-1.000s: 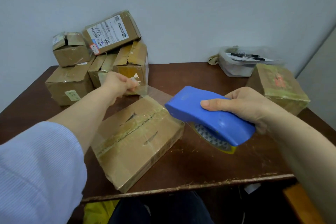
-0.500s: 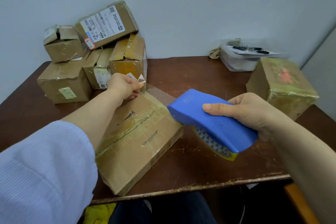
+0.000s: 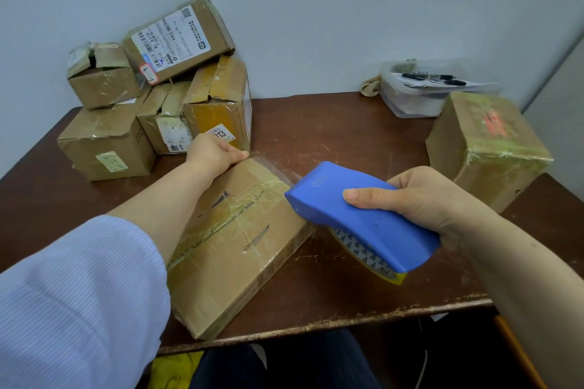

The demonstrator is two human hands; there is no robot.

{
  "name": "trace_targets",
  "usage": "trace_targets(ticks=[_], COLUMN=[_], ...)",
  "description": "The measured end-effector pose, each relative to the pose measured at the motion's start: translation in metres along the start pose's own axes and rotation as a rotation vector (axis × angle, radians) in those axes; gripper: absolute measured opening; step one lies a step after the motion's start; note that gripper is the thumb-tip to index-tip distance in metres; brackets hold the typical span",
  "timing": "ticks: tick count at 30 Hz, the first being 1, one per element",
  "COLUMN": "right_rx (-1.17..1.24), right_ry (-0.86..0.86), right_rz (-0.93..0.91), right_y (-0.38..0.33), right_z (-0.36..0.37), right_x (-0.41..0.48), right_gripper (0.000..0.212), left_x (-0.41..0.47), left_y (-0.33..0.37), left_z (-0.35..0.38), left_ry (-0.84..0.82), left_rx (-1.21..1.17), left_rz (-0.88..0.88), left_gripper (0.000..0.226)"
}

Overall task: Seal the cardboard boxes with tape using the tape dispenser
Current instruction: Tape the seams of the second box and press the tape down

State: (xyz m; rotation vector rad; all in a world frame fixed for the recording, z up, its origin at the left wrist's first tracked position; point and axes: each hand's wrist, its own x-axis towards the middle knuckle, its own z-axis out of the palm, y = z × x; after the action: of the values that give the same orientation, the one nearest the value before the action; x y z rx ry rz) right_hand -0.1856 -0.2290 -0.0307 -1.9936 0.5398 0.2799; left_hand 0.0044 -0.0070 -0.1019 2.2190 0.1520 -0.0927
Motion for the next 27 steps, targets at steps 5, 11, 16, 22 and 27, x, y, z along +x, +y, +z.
trace_targets(ticks=[5,11,16,22,27], right_rx=[0.000,0.017,0.014,0.018,-0.006], right_ry=[0.005,0.006,0.008,0.006,0.007], right_rz=[0.001,0.003,0.005,0.000,-0.009], right_y=[0.002,0.005,0.006,0.007,0.003], right_z=[0.000,0.001,0.001,0.001,0.003], right_x=[0.002,0.003,0.003,0.004,0.006], right_gripper=[0.050,0.052,0.052,0.054,0.051], left_x=[-0.001,0.002,0.003,-0.013,-0.038], left_y=[0.001,-0.001,-0.001,-0.003,0.002], left_z=[0.001,0.003,0.002,0.002,0.020], left_ry=[-0.007,0.011,0.043,0.241,0.105], left_rx=[0.134,0.317,0.426,0.407,0.586], left_rz=[0.065,0.068,0.025,0.210,0.369], left_gripper=[0.031,0.041,0.047,0.027,0.046])
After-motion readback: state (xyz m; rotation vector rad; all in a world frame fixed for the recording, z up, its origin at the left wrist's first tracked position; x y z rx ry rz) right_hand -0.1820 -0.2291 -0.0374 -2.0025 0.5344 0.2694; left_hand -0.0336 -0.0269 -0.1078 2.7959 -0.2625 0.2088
